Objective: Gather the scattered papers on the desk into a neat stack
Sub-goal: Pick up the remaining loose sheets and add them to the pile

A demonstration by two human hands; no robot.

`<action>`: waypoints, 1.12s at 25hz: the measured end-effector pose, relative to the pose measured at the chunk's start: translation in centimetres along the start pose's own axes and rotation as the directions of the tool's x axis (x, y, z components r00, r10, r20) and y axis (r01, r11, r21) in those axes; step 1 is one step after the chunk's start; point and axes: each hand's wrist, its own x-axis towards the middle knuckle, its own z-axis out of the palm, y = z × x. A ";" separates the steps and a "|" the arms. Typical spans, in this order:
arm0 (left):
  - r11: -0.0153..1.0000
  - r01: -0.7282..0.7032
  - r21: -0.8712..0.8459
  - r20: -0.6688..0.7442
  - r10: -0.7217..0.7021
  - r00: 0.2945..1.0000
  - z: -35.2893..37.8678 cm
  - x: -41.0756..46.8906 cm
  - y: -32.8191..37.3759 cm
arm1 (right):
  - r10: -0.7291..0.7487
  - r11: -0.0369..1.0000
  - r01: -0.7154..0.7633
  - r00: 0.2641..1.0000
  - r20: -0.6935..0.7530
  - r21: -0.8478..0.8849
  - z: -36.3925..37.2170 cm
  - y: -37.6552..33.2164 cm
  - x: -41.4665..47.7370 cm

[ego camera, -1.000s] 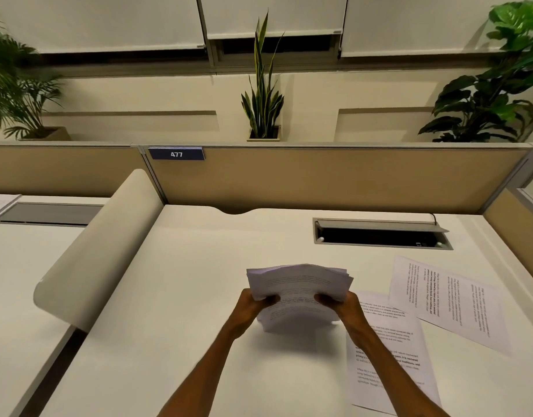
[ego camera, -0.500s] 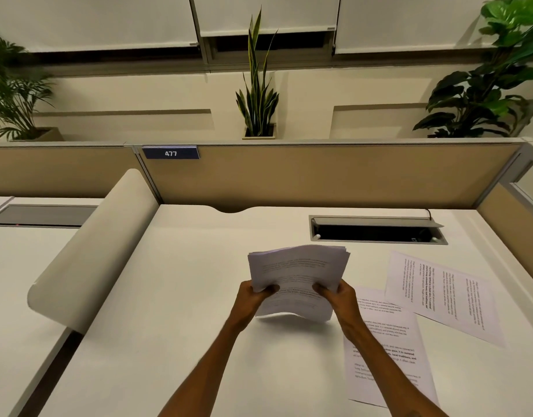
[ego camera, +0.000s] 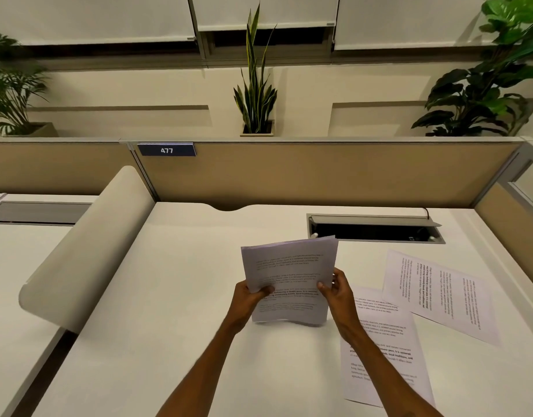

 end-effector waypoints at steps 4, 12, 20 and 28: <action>1.000 0.006 0.003 -0.018 -0.006 1.000 0.2 0.2 -0.4 | 0.030 0.999 -0.029 0.999 0.027 -0.031 -0.3 0.5 0.1; 0.999 -0.028 -0.033 -0.043 0.027 0.999 0.5 0.7 -0.3 | 0.006 0.997 0.000 0.997 0.071 -0.081 -0.2 0.6 0.2; 0.999 -0.036 -0.027 -0.022 0.036 0.999 1.3 1.2 0.0 | -0.037 0.994 0.035 0.999 -0.014 -0.103 1.2 -0.1 0.8; 0.999 -0.048 0.013 0.031 0.048 0.998 0.3 1.6 -0.1 | 0.018 0.997 -0.025 0.996 -0.089 -0.075 0.6 0.5 1.1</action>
